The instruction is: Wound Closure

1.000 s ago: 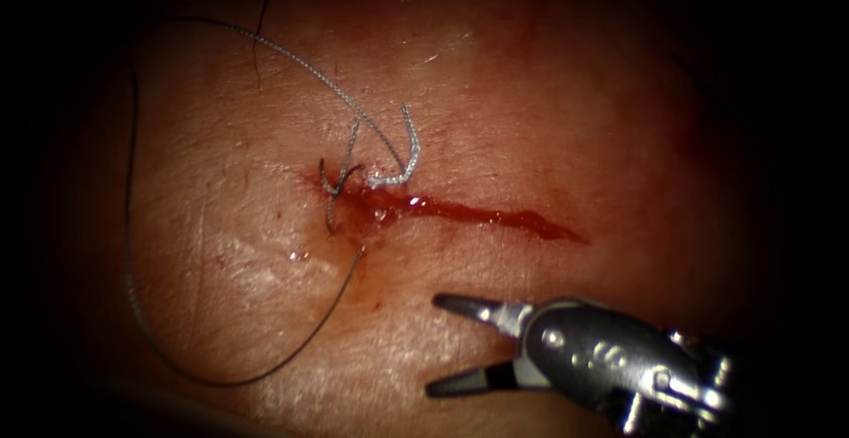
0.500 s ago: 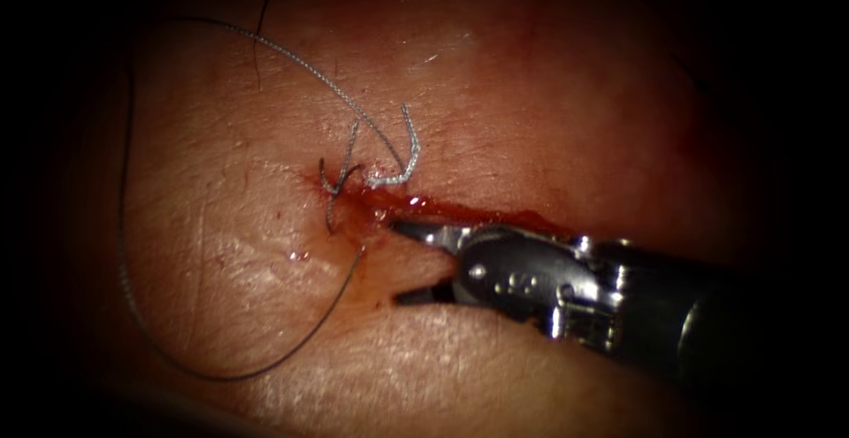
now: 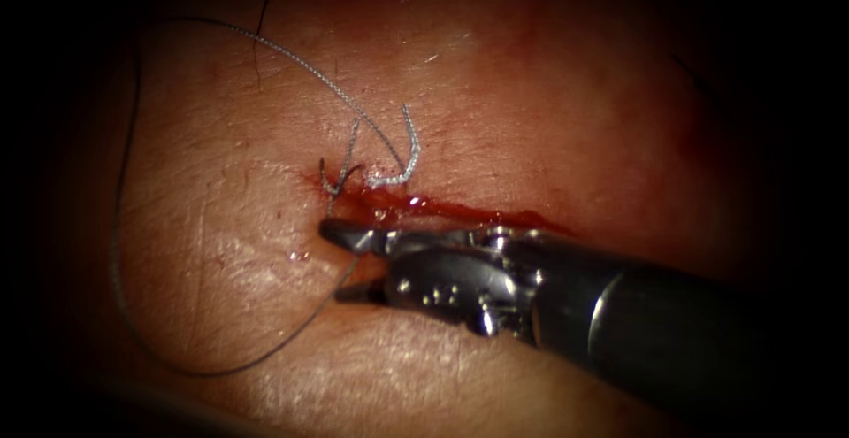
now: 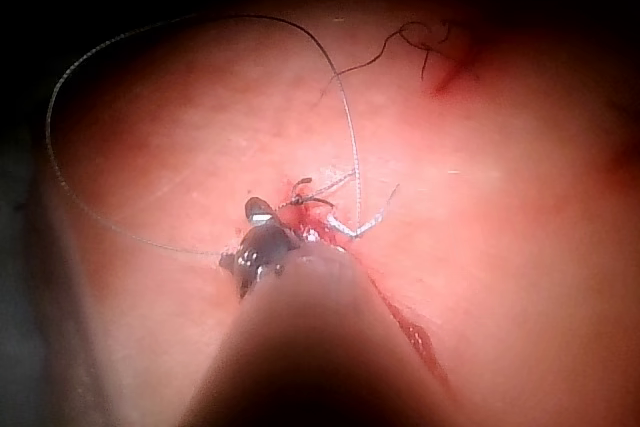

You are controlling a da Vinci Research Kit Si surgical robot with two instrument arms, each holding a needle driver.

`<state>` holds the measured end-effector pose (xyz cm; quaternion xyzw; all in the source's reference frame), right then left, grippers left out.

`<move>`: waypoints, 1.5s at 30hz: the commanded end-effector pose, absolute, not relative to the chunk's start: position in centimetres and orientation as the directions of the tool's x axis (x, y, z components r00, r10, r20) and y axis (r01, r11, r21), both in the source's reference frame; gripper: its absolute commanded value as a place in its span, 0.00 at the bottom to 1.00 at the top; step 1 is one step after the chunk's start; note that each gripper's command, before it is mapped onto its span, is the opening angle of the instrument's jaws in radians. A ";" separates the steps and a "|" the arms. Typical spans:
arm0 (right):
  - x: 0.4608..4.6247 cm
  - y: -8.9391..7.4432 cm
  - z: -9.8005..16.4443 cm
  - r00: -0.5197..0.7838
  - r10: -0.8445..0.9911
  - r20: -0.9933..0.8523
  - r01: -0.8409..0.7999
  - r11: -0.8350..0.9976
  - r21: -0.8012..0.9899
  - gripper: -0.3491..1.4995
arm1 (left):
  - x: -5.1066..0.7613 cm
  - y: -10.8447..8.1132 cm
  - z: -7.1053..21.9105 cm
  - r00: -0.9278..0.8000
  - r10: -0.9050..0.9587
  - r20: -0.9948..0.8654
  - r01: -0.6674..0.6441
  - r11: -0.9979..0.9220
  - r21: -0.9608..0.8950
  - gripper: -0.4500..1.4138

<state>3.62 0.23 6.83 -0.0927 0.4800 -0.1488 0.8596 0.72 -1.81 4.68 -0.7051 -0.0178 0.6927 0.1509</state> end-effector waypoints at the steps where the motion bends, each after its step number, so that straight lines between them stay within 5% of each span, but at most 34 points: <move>1: 3.76 0.1 6.9 0.502 -0.345 -0.793 0.182 0.939 -0.293 0.72 | 0.72 -1.9 4.7 0.036 0.238 -0.971 -0.184 -0.953 -0.240 0.00; 3: 3.78 0.1 7.0 0.524 -0.354 -0.775 0.227 0.935 -0.273 0.44 | 0.72 -1.9 4.7 0.036 0.237 -0.971 -0.184 -0.953 -0.240 0.00; 4: 3.73 0.1 7.0 0.527 -0.362 -0.769 0.246 0.931 -0.269 0.00 | 0.72 -1.9 4.7 0.036 0.237 -0.971 -0.184 -0.953 -0.240 0.00; 21: 3.22 -0.7 5.8 0.526 -0.163 -0.835 0.196 0.978 -0.067 0.00 | 0.61 -2.0 4.8 0.046 0.229 -0.972 -0.176 -0.956 -0.234 0.00; 34: 3.57 -1.6 4.3 0.364 -0.101 -0.926 0.310 0.950 0.018 0.00 | 0.52 -2.0 4.8 0.047 0.223 -0.974 -0.165 -0.959 -0.228 0.00; 35: 3.56 -1.5 4.2 0.362 -0.100 -0.927 0.308 0.951 0.018 0.04 | 0.52 -2.0 4.8 0.047 0.223 -0.974 -0.165 -0.959 -0.228 0.00; 36: 3.49 -1.5 4.2 0.371 -0.098 -0.923 0.269 0.963 0.006 0.62 | 0.52 -2.0 4.8 0.047 0.224 -0.974 -0.165 -0.959 -0.228 0.00; 38: 3.17 -1.2 4.4 0.410 -0.032 -0.911 0.177 0.983 0.045 0.82 | 0.57 -2.0 4.8 0.049 0.226 -0.973 -0.160 -0.960 -0.231 0.00; 45: 2.25 -0.6 4.7 0.404 0.029 -0.914 0.051 0.997 0.054 0.85 | 0.97 -1.8 4.7 0.047 0.248 -0.968 -0.168 -0.953 -0.252 0.00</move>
